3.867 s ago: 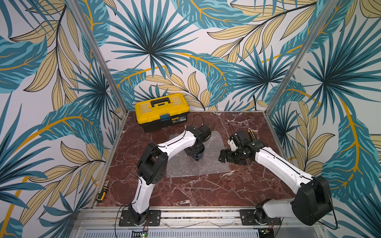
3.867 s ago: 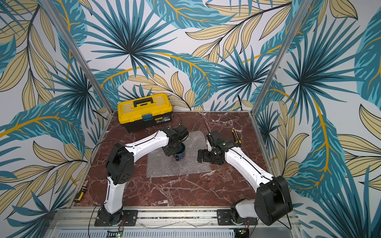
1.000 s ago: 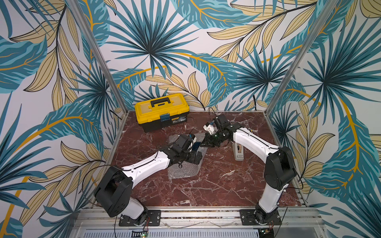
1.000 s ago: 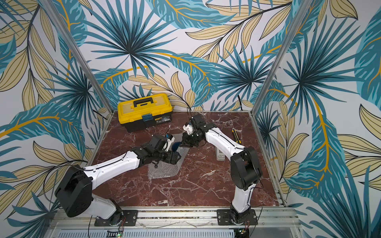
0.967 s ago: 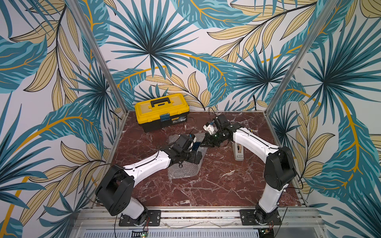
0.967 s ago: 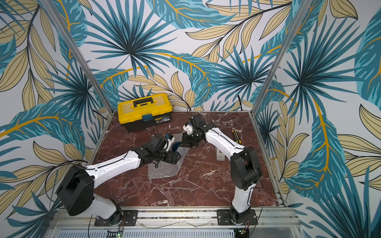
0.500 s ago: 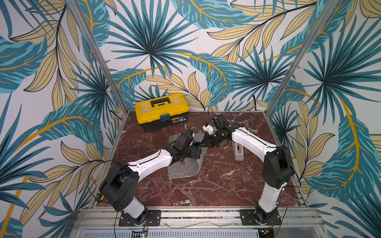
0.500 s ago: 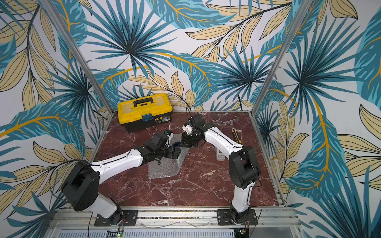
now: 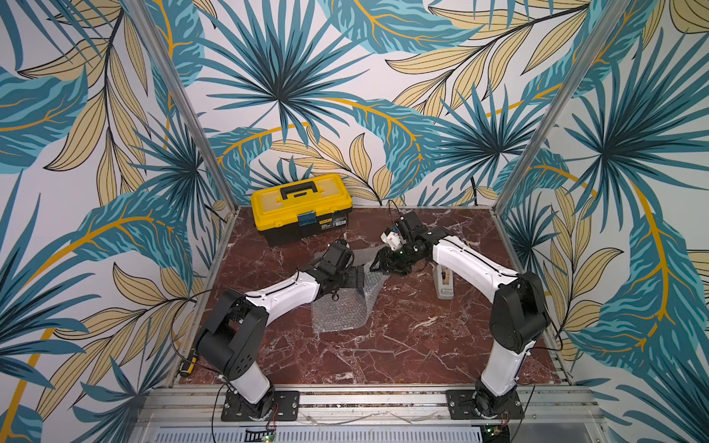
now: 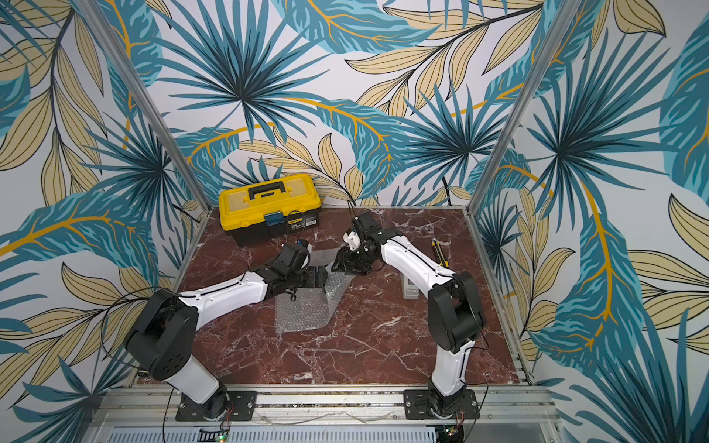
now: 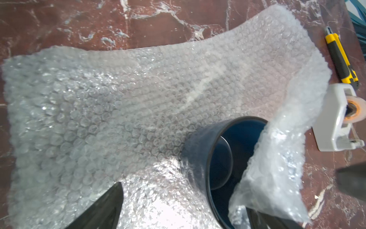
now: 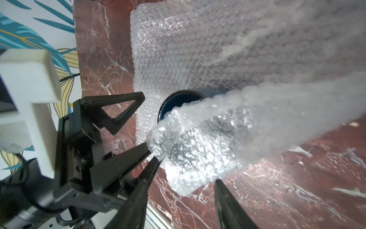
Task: Wrap mugs in bubble wrap
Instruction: Wrap the mug in bubble wrap.
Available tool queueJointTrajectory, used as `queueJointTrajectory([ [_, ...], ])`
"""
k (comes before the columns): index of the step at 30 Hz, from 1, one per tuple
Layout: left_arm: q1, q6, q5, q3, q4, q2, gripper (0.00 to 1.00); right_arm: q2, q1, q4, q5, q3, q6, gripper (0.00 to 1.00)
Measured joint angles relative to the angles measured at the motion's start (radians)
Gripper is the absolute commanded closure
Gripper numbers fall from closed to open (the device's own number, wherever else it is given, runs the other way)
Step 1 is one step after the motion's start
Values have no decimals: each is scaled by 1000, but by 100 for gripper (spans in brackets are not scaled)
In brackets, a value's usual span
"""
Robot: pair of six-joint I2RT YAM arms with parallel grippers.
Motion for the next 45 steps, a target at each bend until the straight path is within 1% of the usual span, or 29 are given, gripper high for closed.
queueJointTrajectory([
  [2,0,-4,-1,0,0,0,6,-21,0,-9,29,-7,1,39],
  [10,0,-18,0,0,0,1,7,-16,0,-31,119,-19,2,39],
  [19,0,-23,1,0,0,1,7,119,38,-9,158,-4,8,40],
  [23,0,-23,-5,-1,-6,-3,5,176,61,1,174,14,13,43],
  [28,16,-35,-63,-1,-77,-58,5,209,72,4,202,34,16,44],
  [31,59,-42,-106,0,-126,-96,8,209,75,3,216,34,16,44],
  [34,135,-40,-132,16,-175,-86,13,209,77,3,225,36,16,44],
  [37,209,-29,-142,63,-220,-22,16,211,78,3,229,38,16,44],
  [40,261,-10,-149,135,-245,66,20,214,78,0,231,43,15,44],
  [45,291,24,-153,236,-253,198,25,217,78,0,231,44,15,44],
])
